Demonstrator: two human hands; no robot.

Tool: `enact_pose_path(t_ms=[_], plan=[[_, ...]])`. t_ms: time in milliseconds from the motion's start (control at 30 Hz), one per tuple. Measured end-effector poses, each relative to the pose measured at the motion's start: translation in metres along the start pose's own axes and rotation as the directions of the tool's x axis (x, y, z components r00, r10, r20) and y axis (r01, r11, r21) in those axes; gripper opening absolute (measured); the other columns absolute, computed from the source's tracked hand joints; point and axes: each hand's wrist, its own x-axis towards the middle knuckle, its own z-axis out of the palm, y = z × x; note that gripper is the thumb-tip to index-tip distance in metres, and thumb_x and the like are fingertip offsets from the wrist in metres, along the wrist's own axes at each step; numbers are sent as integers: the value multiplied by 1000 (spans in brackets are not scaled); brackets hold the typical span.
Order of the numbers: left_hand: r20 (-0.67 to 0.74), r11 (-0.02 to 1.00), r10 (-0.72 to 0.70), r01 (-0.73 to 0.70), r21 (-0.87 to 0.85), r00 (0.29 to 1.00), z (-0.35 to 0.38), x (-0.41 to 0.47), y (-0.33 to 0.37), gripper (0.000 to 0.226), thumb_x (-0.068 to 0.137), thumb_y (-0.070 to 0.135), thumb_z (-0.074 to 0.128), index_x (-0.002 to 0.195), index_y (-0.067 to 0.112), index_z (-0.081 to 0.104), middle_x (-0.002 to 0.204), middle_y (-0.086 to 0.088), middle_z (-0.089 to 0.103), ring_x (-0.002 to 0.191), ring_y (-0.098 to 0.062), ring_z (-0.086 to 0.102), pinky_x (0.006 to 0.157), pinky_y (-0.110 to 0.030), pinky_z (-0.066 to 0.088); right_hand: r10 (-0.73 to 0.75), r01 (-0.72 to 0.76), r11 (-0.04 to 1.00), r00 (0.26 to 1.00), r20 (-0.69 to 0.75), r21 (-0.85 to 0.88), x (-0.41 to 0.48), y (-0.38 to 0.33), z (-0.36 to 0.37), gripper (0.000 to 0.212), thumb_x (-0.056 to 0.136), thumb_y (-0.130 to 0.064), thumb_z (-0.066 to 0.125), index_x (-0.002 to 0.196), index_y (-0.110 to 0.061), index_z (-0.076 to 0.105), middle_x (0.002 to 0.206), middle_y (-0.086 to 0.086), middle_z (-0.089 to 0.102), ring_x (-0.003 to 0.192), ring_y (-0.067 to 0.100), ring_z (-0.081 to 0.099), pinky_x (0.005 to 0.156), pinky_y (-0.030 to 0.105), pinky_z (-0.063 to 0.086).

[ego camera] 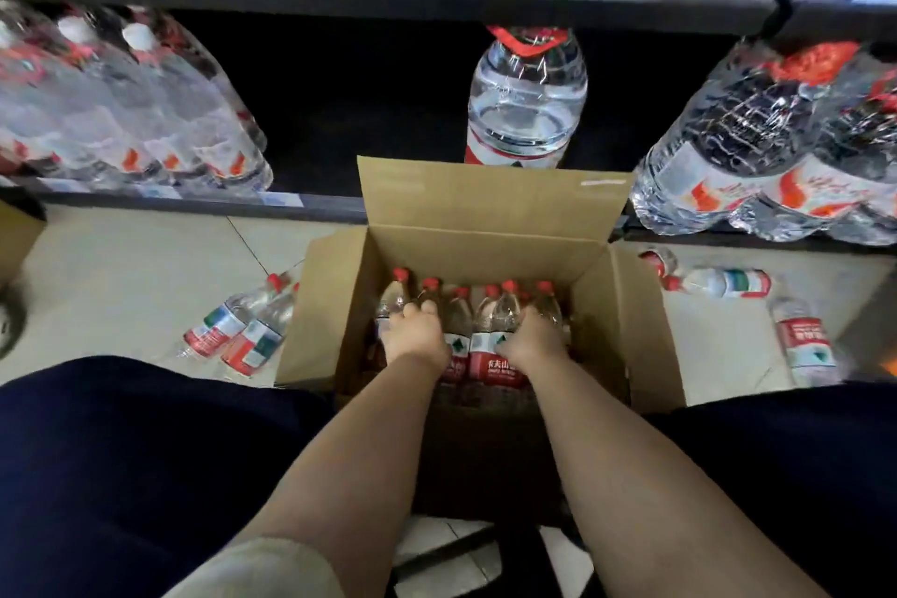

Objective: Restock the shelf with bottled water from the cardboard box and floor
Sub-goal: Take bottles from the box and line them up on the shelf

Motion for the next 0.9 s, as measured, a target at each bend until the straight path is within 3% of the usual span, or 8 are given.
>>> enact_pose_path(t_ms=[67,167,267,367,467,600,767,900], plan=[[79,983,-111,121,-138,991,13,14,-2,46,88,26,60,130,17,44,133,-10,49,125,-33,45,98,-45,43,52,-59,991,997,64,122,13,-2,19,65,83,-18,70,140,-17,40,127,9,60,110,27,59,81,27,46],[113,932,-225,248,-266,968,31,31,-11,52,87,30,63,132,15,41,135,-13,45,125,-32,45,97,-43,43,145,-163,962,985,96,219,30,1,38,59,80,-15,71,133,-13,44,129,9,57,112,29,60,84,31,51],[-8,914,-267,250,-318,964,42,40,-26,57,84,26,65,134,13,39,138,-12,41,125,-33,40,95,-44,44,218,-222,969,975,47,108,41,9,50,59,81,-14,71,133,-10,43,128,9,53,114,30,59,74,27,43],[-24,866,-326,289,-407,945,49,46,-35,69,84,22,67,141,13,30,142,-12,34,132,-32,31,100,-46,42,238,-237,968,971,-3,87,50,12,62,58,76,-20,74,126,-9,49,128,13,55,113,31,59,86,33,51],[26,784,-370,328,-527,928,54,49,-35,84,83,13,67,149,13,16,149,-12,25,140,-31,22,110,-45,36,275,-273,960,961,-27,66,56,11,71,62,76,-23,76,128,-6,47,131,16,50,119,33,53,93,37,48],[70,791,-385,368,-490,920,58,54,-32,86,83,10,67,151,12,13,149,-11,16,141,-32,17,113,-49,32,285,-287,958,956,-68,-6,57,11,78,81,78,-25,77,140,-3,31,144,19,35,131,35,38,102,40,41],[82,841,-386,386,-379,919,58,54,-28,75,83,12,65,145,14,23,144,-13,19,134,-34,22,109,-52,34,248,-263,958,960,-134,-112,62,12,91,63,88,-16,64,137,-2,27,140,19,36,125,34,42,94,40,47],[142,853,-367,394,-343,919,59,55,-30,87,87,19,63,152,16,6,151,-16,15,140,-34,18,109,-56,33,219,-241,960,963,-154,-140,60,12,94,57,90,-15,62,135,-1,30,137,21,39,122,35,45,88,40,50]])
